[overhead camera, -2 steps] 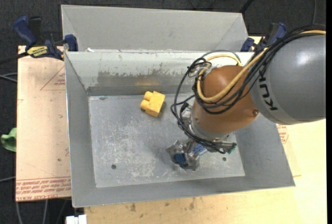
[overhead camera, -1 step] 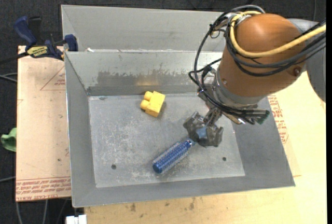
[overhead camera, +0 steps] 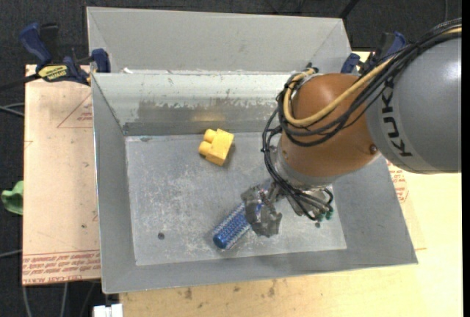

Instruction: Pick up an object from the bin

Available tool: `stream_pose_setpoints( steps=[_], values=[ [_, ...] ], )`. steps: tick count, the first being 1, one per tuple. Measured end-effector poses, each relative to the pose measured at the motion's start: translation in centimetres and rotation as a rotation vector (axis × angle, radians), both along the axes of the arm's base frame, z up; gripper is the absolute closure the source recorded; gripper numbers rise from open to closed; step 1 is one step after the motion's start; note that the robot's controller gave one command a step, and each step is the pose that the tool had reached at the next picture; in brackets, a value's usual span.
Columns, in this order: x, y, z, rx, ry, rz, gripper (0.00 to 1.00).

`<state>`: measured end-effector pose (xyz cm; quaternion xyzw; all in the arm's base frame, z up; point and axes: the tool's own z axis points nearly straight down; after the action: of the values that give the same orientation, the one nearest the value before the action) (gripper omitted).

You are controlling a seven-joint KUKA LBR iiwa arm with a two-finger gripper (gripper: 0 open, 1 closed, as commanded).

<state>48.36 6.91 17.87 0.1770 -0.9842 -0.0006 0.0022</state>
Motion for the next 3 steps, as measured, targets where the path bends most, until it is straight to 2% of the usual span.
stream_pose_setpoints(
  steps=[1, 2, 3],
  values=[
    [0.1, 0.0, 0.1, 0.001, -0.003, -0.001, 0.0],
    [4.1, 0.0, -10.8, 0.001, -0.001, 0.177, 0.0],
    [4.2, 0.0, -10.6, 0.002, -0.003, 0.176, 1.0]
  ],
)
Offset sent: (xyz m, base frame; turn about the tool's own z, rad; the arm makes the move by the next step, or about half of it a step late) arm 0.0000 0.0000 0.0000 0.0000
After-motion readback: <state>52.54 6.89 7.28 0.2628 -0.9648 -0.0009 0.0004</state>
